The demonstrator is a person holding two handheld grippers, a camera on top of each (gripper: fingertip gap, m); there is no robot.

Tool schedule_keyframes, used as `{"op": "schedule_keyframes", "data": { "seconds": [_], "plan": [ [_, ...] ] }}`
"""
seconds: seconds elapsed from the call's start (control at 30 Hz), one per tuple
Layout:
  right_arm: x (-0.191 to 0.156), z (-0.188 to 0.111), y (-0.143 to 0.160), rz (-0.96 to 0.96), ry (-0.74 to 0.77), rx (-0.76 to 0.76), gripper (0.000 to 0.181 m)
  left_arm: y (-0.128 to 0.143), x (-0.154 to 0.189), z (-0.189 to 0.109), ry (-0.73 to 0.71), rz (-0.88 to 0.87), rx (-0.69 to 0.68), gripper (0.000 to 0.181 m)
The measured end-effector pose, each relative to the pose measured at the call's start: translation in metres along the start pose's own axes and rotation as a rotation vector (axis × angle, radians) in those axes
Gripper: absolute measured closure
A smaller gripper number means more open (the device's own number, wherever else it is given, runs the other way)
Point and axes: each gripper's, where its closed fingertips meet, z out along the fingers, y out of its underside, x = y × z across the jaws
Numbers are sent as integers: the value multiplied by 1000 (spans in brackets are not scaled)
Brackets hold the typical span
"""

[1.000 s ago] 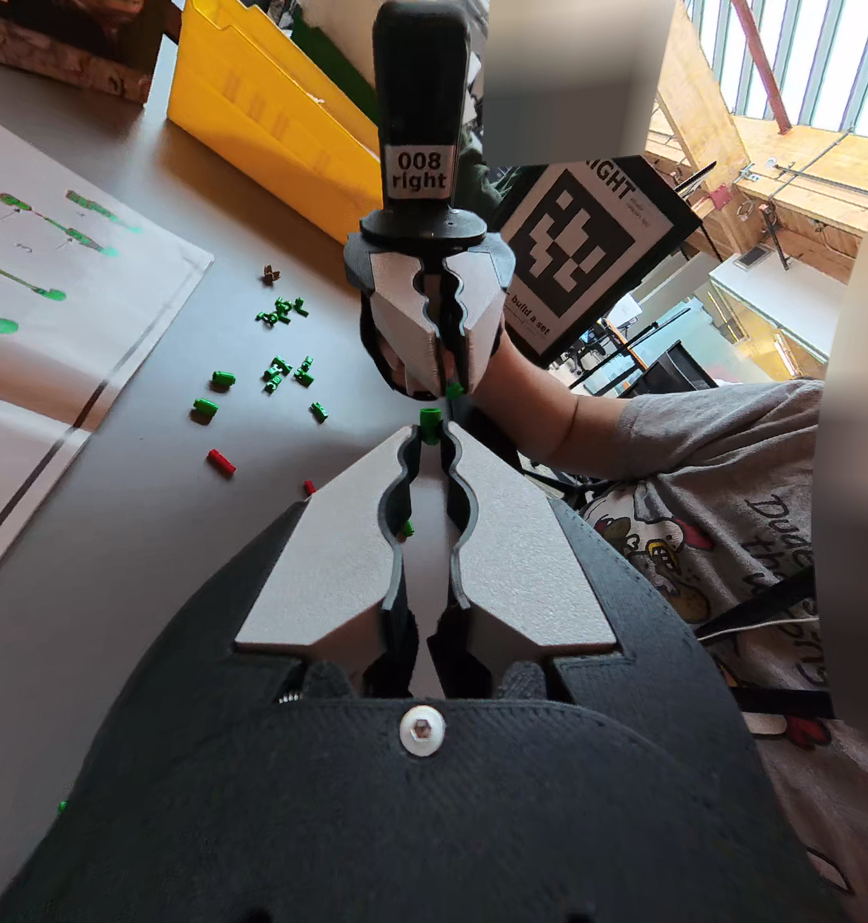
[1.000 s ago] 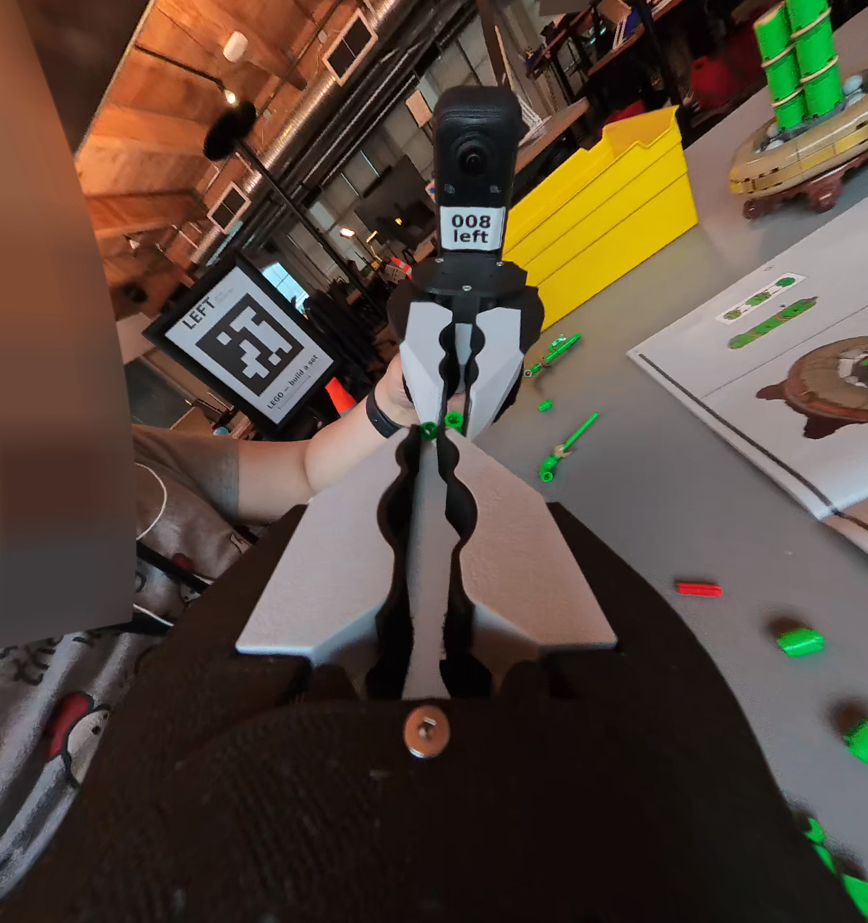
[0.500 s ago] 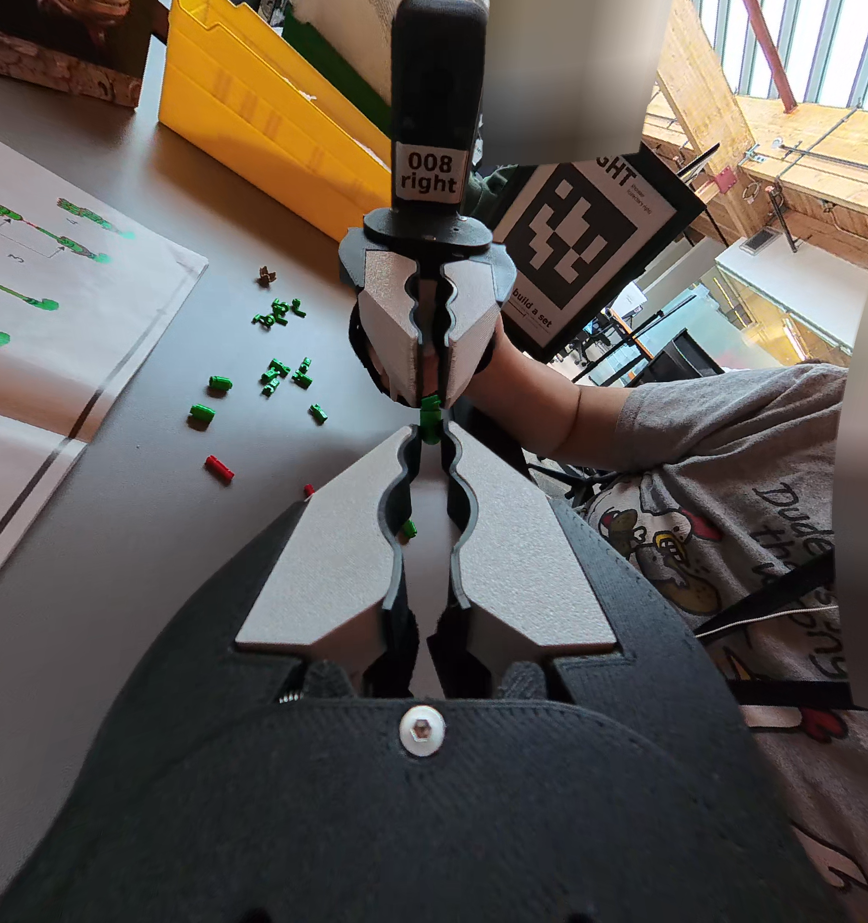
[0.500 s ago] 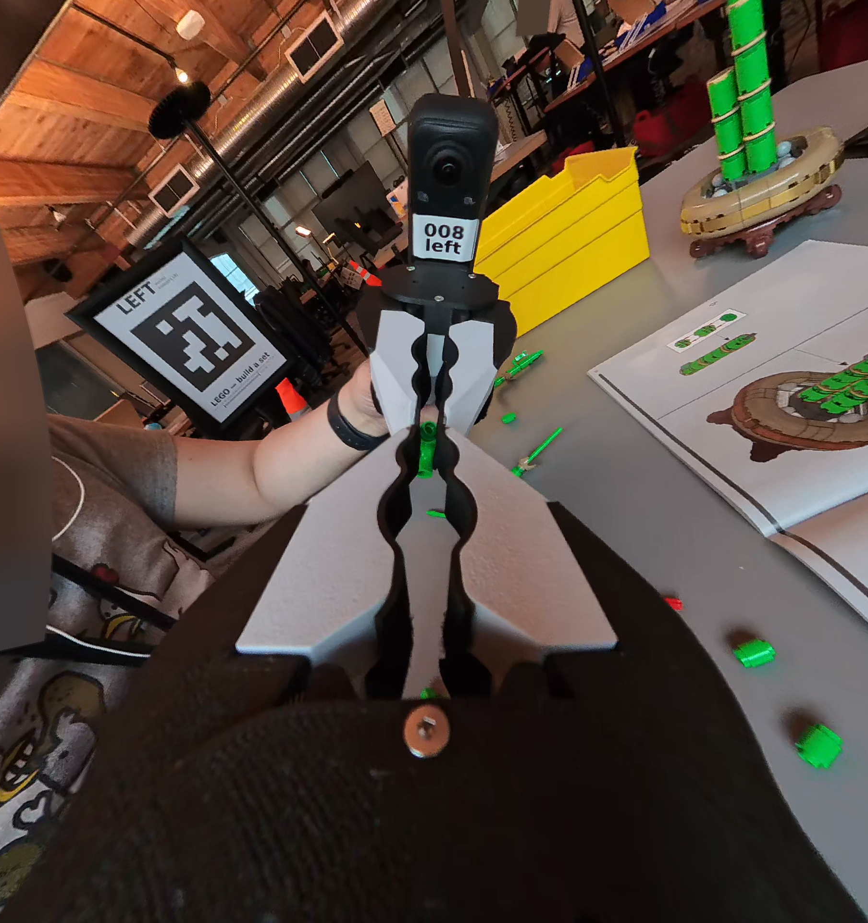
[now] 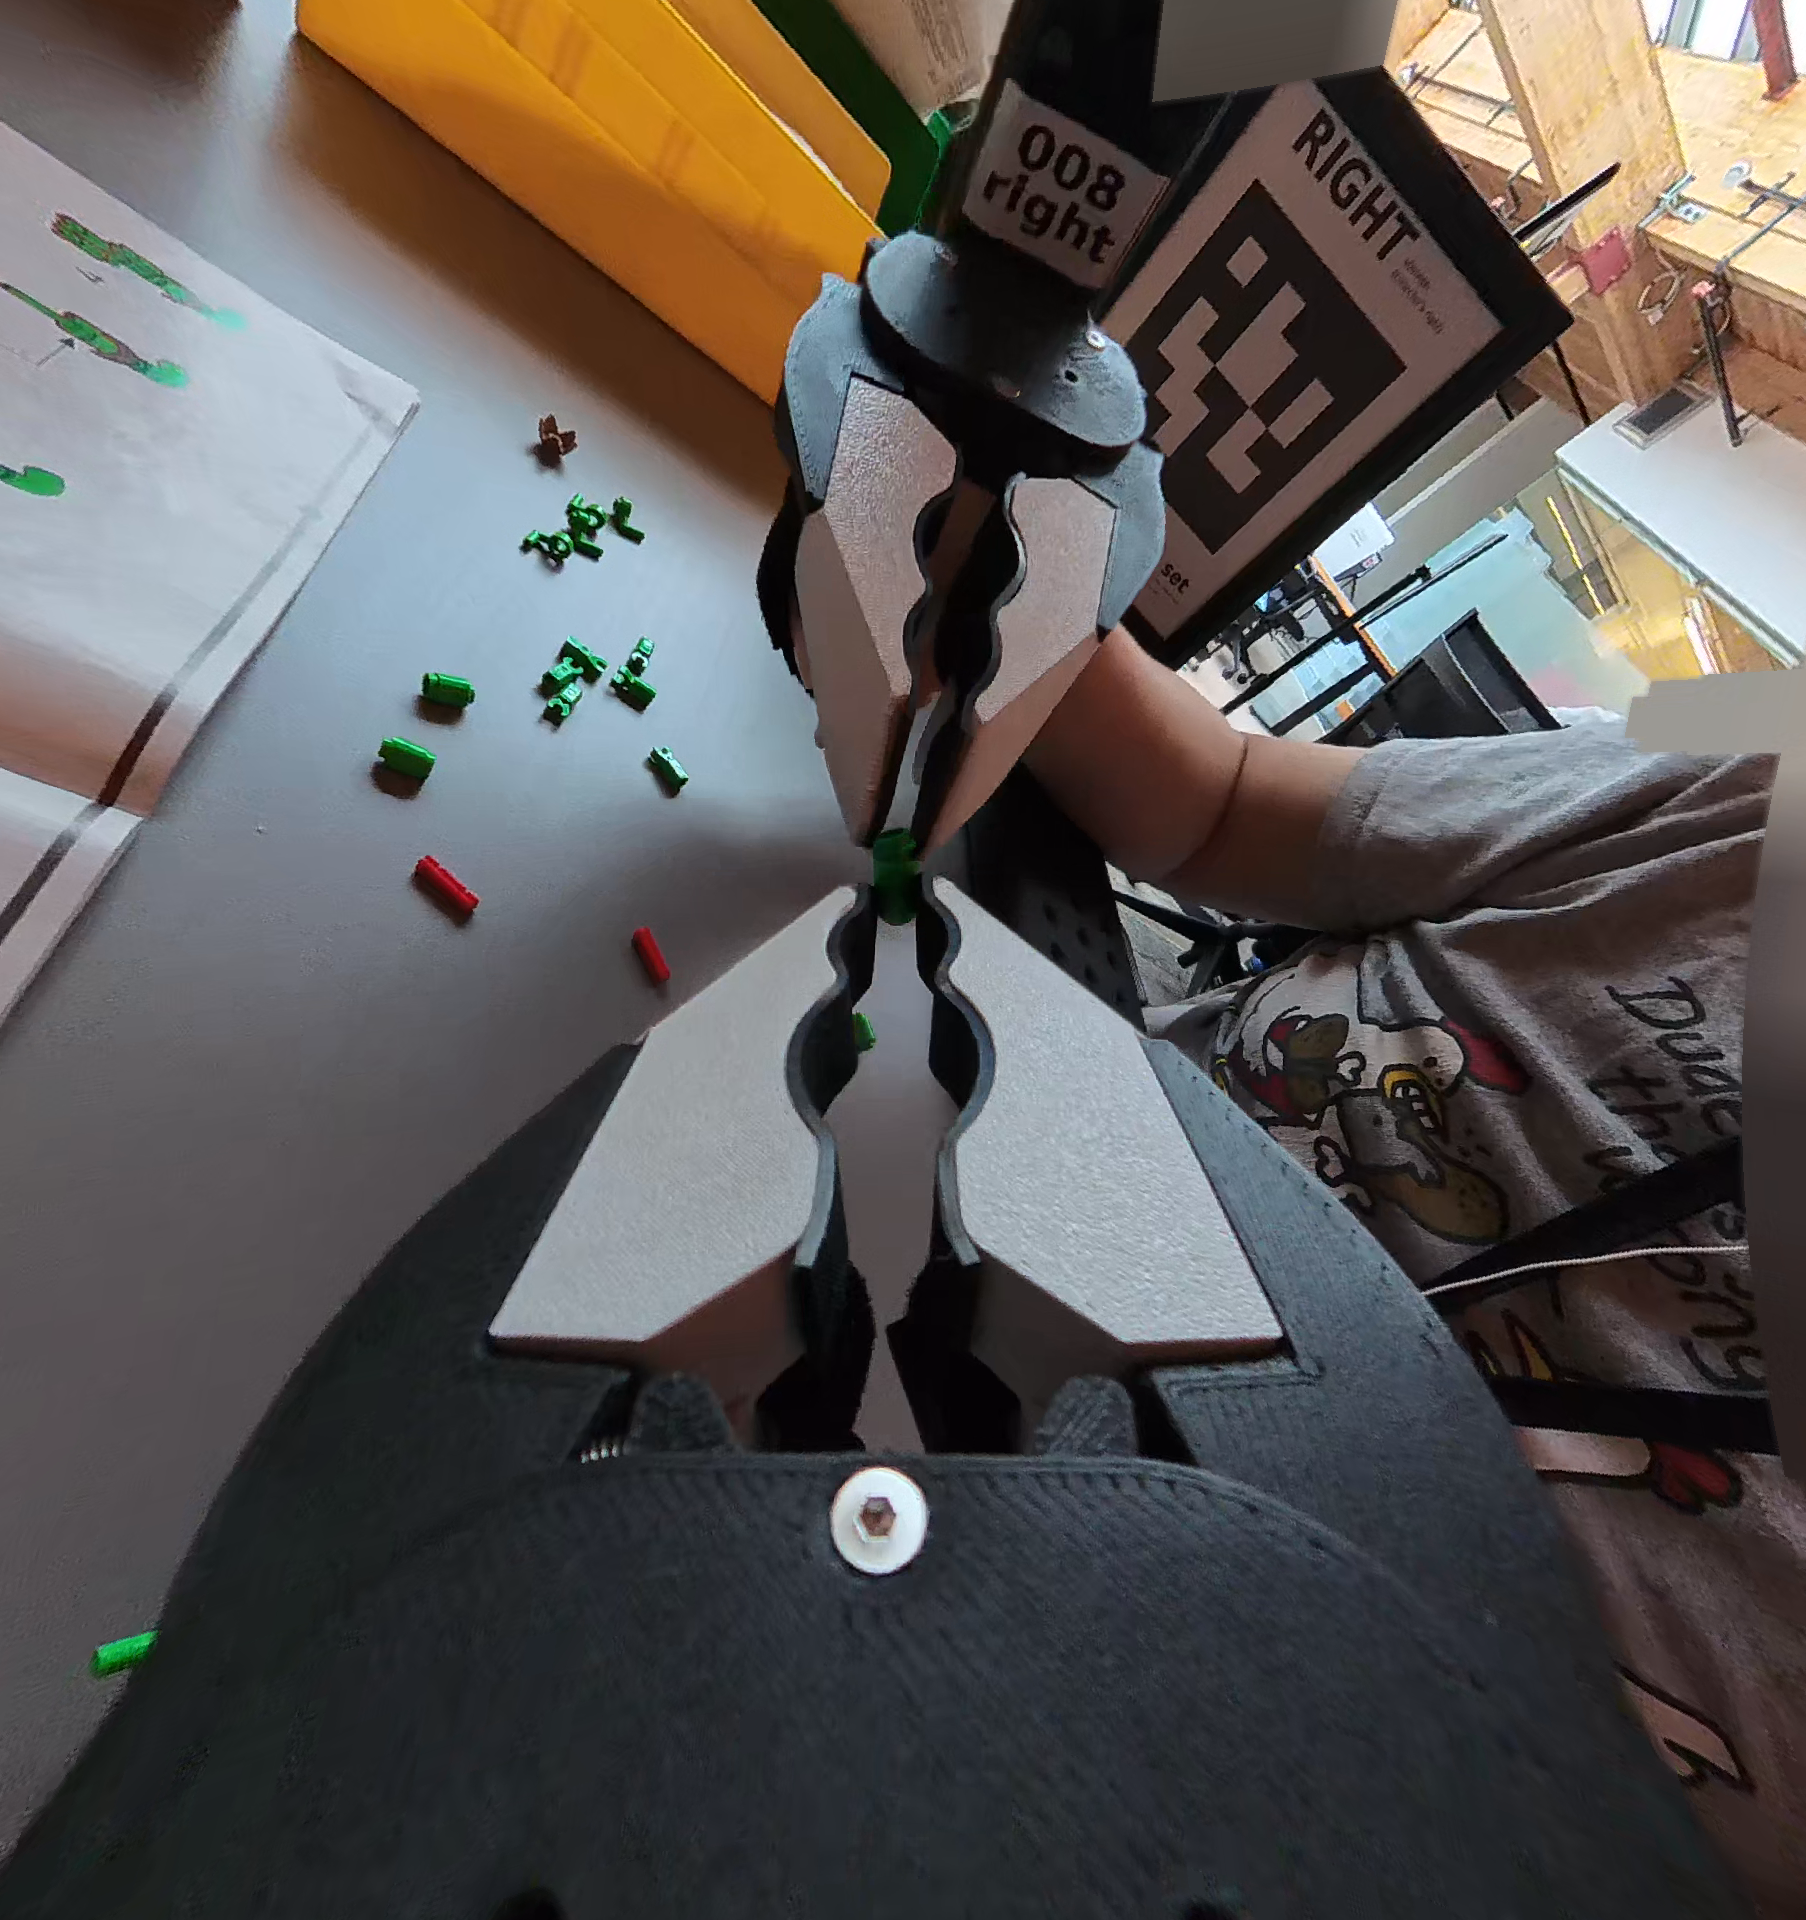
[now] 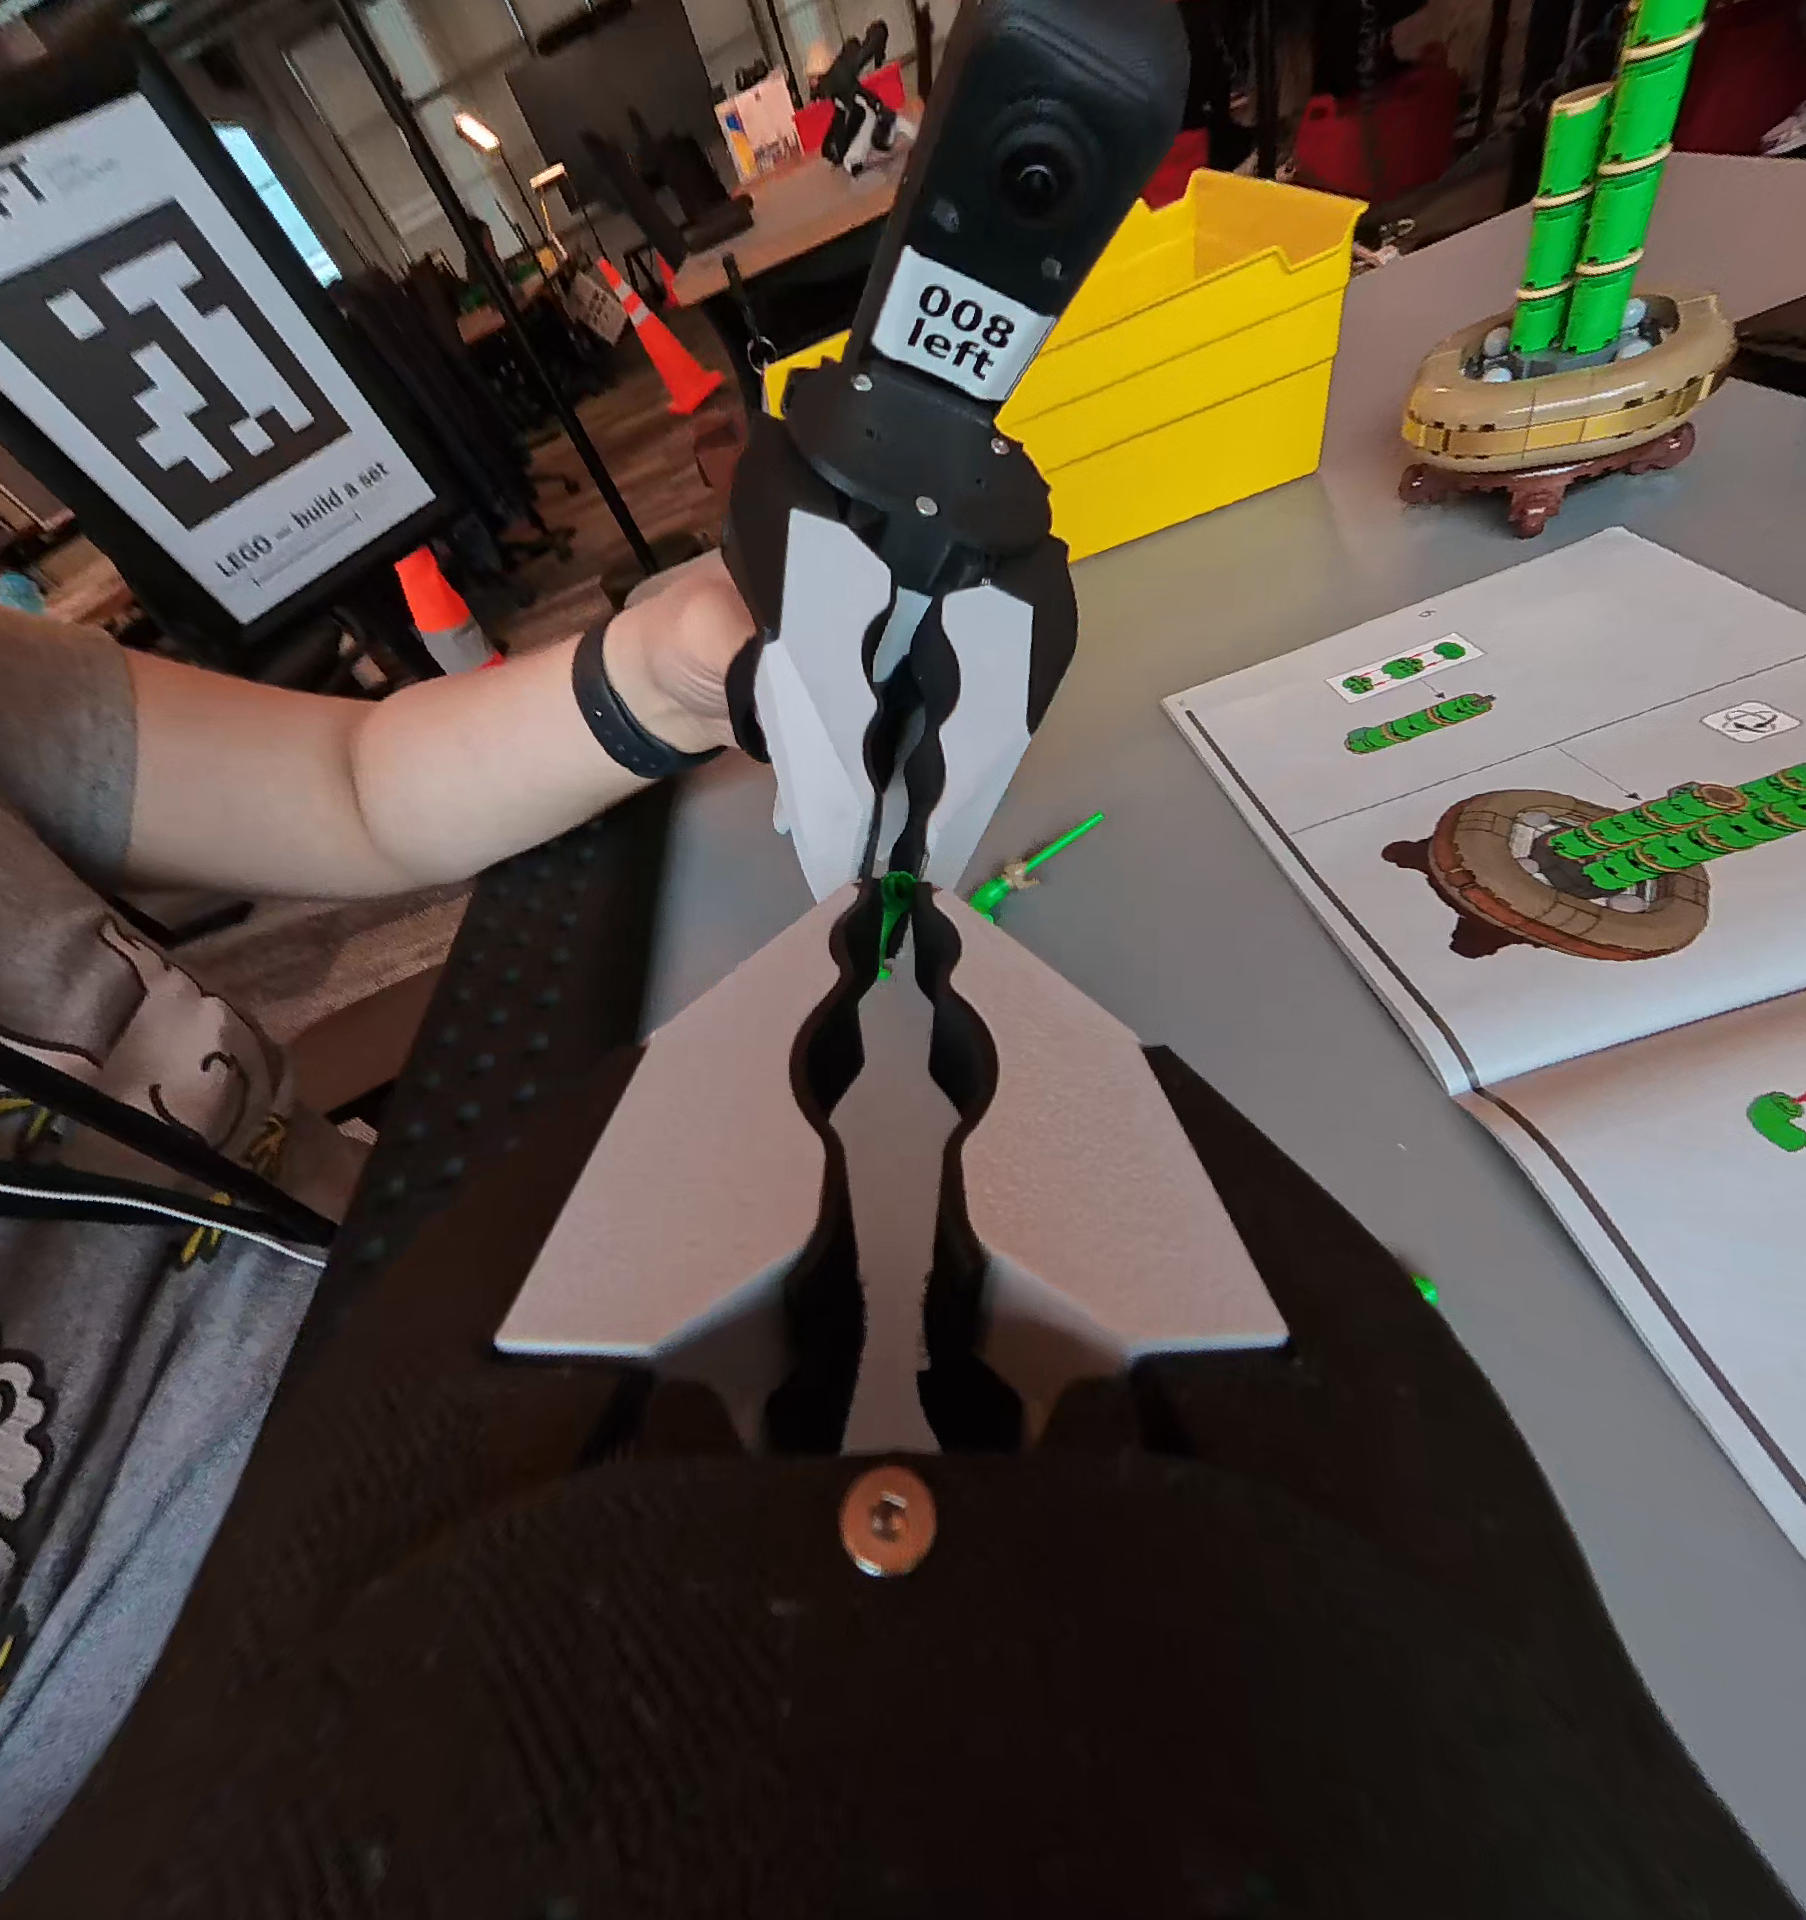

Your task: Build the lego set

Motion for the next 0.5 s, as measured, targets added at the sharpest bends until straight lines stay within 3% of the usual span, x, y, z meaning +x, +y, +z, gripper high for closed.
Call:
{"op": "schedule_keyframes", "data": {
  "seconds": [0.5],
  "plan": [
    [7, 8, 28, -154, 70, -177, 178, 24, -17, 7, -42, -95, -123, 176]
  ]
}}
